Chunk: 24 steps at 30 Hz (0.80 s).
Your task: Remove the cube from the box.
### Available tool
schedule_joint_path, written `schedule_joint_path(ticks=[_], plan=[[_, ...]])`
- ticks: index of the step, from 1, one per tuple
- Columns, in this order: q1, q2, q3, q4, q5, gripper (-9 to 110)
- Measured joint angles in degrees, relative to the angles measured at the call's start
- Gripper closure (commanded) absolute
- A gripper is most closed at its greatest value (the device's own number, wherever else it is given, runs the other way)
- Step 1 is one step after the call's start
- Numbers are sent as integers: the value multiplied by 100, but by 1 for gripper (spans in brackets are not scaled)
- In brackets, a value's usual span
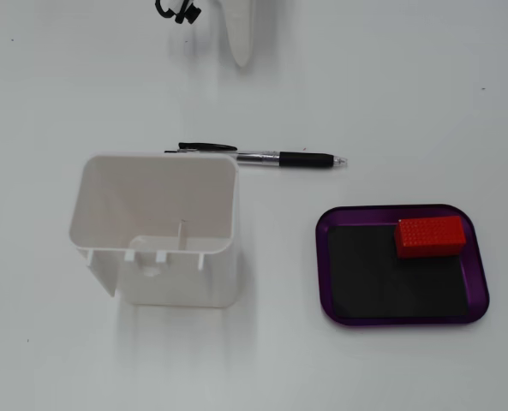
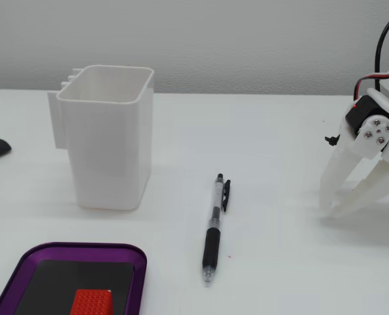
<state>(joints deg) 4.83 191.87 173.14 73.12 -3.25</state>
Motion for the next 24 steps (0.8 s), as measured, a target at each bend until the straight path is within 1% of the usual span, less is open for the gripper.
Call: schedule_joint_path(ticks=[17, 21, 24], plan=[[9, 0, -35, -79, 53, 102], [9, -35, -589, -272, 53, 102], [-9, -369, -1187, -431, 53, 102]])
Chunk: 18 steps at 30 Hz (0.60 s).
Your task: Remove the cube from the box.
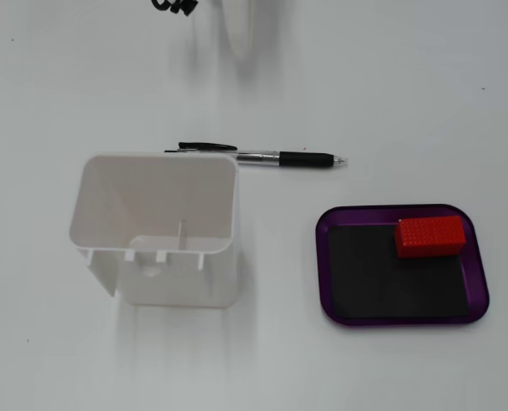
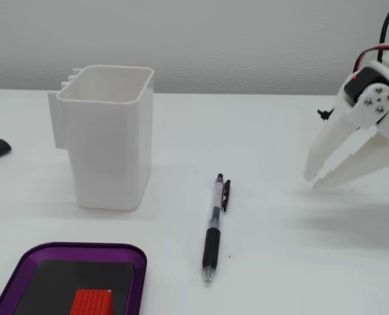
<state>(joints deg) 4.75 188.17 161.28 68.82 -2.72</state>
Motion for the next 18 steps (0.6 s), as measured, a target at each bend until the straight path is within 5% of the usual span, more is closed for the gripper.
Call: schedule_joint_path(ticks=[8, 18], plan=[[-70, -3349, -2373, 44, 53, 102], [-1969, -7603, -5906, 571, 35, 91]])
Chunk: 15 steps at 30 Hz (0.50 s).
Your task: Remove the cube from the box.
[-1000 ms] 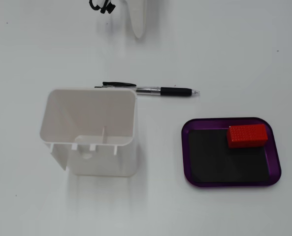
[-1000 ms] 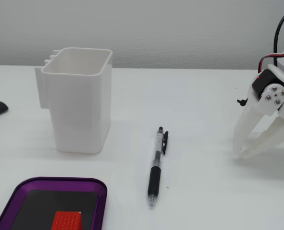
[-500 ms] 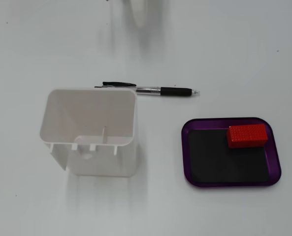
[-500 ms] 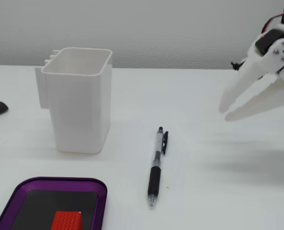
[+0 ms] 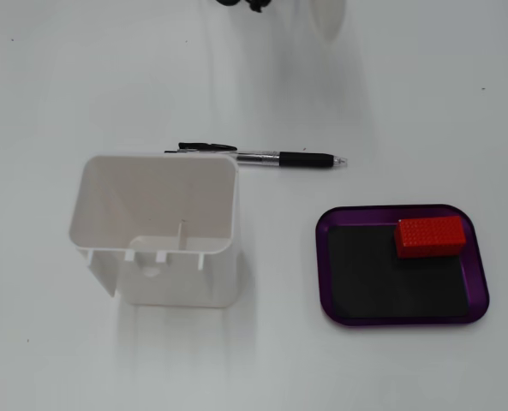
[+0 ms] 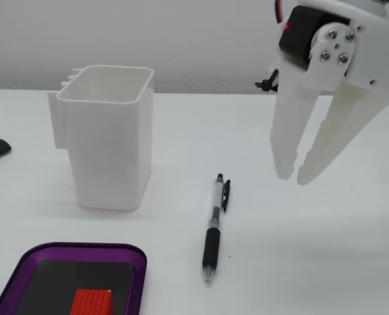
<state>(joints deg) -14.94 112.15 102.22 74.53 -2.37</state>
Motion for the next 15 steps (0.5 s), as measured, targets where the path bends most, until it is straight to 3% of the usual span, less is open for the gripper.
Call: schedule_joint_path(ticks=[6, 15], plan=[[-105, -2057, -1872, 387, 0, 76], [-132, -4509, -4746, 756, 229, 74]])
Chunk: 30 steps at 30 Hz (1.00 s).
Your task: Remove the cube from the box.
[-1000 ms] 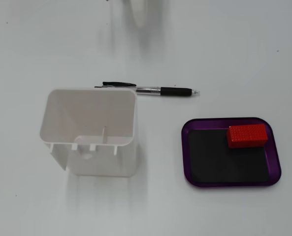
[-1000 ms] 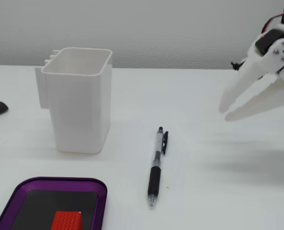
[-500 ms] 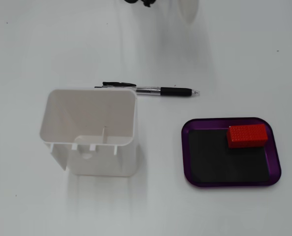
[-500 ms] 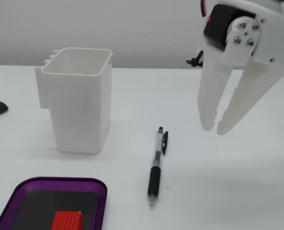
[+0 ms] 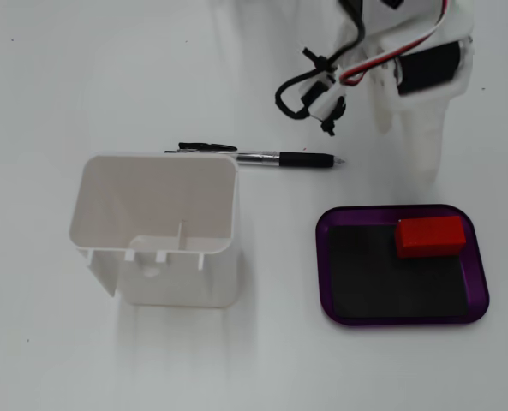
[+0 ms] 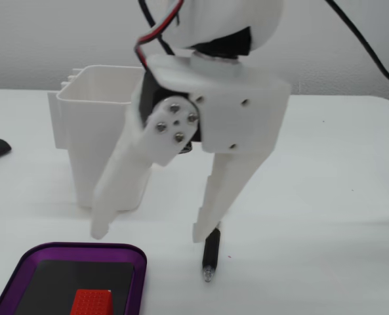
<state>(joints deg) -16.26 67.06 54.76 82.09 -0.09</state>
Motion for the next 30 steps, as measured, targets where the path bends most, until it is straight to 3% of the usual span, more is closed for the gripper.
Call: schedule_joint_path(ticks=[13, 24, 30], plan=[[9, -2426, -3103, 404, 1274, 74], [-53, -3270, -3762, 404, 1327, 74], [-26, -3270, -3771, 404, 1327, 85]])
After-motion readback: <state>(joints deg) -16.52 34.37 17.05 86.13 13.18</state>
